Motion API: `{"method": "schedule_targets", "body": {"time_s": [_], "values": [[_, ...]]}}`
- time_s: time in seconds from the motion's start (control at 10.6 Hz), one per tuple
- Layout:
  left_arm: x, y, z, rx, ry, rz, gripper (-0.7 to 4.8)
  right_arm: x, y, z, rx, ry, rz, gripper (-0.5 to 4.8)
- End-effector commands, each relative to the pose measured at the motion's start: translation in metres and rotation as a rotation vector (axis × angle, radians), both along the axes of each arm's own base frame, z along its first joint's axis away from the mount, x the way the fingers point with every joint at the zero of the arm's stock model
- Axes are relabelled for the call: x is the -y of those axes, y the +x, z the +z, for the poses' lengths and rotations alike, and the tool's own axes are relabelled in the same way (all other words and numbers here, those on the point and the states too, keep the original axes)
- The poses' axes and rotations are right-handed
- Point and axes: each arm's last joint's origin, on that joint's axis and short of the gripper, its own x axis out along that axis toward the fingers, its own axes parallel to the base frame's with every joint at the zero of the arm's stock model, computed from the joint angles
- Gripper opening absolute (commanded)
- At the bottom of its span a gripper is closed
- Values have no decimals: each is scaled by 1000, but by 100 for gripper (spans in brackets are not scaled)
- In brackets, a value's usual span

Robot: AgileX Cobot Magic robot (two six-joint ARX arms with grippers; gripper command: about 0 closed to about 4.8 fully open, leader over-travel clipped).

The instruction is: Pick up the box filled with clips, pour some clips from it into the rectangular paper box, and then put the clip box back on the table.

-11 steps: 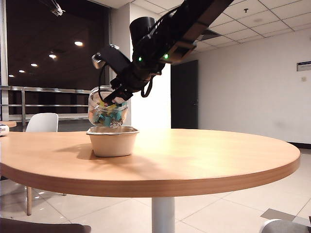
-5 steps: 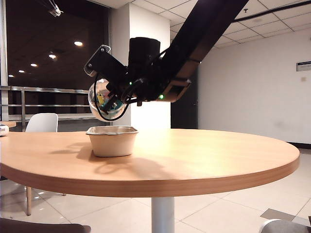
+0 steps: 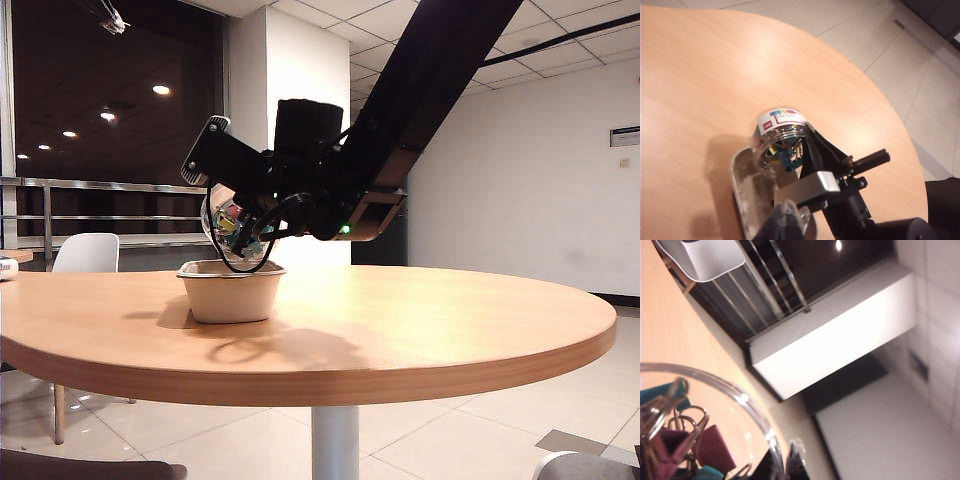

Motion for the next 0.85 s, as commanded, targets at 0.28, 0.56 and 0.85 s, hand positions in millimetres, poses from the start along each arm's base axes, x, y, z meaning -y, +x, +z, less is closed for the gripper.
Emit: {"method": "schedule_targets", "body": {"time_s": [0.28,0.56,0.85], "values": [[0,-1,3,20,5,-5,-6,0,-5,20,156,-27,-5,-4],[0,-1,3,20,5,-5,-5,1,-5,21,195,-61,-6,-4],[0,-1,2,9,7,-5,-6,5,-11,16,255,-84,-15,-4]]}}
